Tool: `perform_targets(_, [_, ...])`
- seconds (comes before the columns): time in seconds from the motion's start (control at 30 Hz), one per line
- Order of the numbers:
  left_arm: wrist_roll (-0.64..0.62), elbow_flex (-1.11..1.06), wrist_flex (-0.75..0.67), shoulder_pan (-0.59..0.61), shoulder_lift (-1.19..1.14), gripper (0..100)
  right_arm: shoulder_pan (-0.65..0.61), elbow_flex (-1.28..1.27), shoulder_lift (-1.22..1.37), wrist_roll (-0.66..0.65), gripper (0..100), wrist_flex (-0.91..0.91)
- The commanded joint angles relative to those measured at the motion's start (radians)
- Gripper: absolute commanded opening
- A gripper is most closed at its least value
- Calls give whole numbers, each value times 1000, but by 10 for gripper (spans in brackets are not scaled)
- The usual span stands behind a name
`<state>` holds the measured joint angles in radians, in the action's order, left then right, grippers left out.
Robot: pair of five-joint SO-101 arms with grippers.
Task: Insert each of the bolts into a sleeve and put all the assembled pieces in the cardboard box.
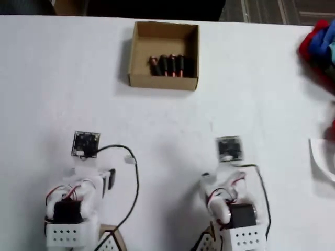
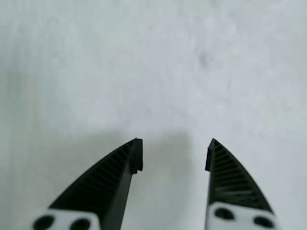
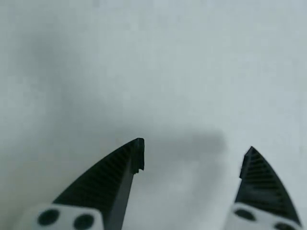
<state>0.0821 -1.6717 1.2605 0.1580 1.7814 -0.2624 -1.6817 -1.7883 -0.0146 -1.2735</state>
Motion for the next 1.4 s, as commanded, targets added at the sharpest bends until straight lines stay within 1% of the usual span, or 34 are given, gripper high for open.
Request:
perform_targets(0.0, [55, -24, 5, -2, 3, 230, -93, -11, 4, 8, 305, 18])
perform_targets(0.17, [46, -24, 5, 5, 3, 230, -56, -11, -1, 3, 305, 16])
perform_targets(1.37, [48, -24, 6, 3, 5, 230, -58, -11, -1, 3, 305, 15])
